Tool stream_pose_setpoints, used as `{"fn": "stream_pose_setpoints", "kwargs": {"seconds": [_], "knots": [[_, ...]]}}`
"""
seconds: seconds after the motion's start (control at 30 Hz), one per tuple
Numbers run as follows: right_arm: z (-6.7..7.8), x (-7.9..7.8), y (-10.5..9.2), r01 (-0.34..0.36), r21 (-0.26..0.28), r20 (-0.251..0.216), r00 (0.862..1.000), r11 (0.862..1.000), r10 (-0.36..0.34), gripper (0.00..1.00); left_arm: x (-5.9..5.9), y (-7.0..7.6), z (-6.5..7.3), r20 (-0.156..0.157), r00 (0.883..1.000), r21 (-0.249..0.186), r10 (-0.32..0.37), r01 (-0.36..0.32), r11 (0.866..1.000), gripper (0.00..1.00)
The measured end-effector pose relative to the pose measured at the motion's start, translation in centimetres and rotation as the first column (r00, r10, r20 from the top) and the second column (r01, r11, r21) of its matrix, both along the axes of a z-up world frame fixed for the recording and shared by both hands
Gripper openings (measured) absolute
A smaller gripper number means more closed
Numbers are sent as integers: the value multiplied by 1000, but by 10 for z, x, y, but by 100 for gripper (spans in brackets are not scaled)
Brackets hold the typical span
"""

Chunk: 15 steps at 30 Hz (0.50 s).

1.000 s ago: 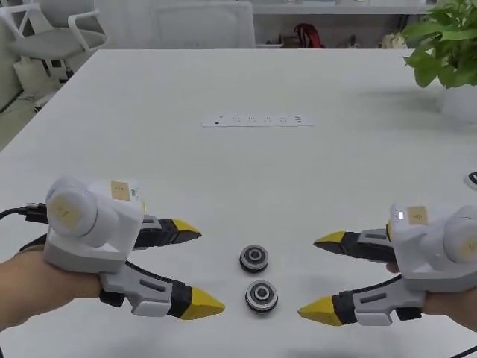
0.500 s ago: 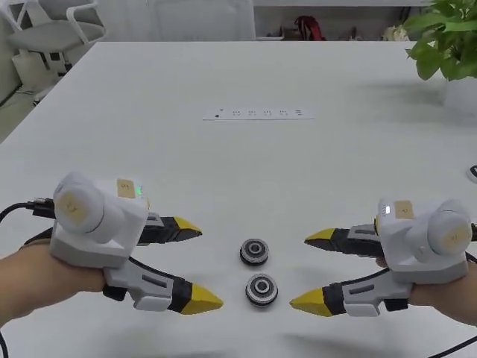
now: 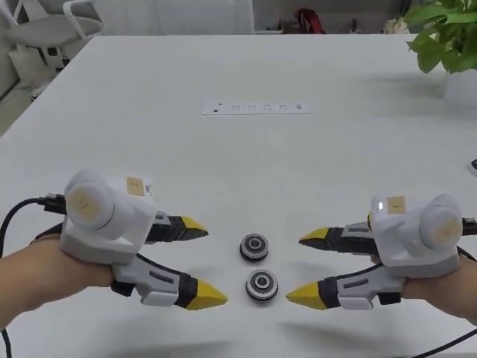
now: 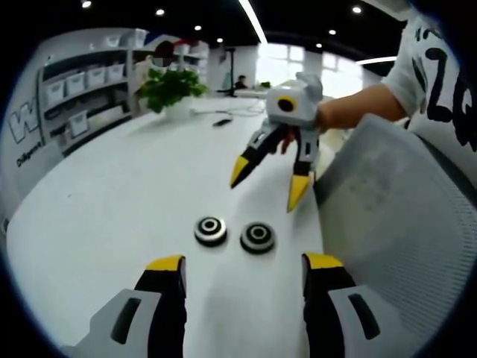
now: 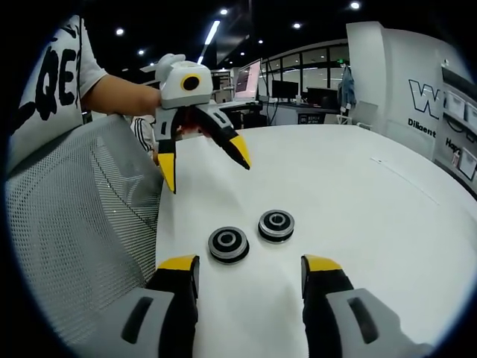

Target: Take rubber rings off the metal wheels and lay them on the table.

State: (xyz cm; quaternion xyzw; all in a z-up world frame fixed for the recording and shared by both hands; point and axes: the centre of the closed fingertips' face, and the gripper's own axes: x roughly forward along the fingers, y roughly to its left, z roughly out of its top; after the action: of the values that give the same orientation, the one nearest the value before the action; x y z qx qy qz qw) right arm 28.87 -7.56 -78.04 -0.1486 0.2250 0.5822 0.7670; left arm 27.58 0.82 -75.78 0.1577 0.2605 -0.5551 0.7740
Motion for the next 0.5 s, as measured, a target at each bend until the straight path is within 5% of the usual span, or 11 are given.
{"fn": "stream_pose_setpoints", "kwargs": {"seconds": [0.5], "knots": [[-8, -2, 6, -25, -13, -11, 1000, 1000, 25, 46, 0, -5, -9, -27, 999, 7, -23, 23, 1000, 58]]}}
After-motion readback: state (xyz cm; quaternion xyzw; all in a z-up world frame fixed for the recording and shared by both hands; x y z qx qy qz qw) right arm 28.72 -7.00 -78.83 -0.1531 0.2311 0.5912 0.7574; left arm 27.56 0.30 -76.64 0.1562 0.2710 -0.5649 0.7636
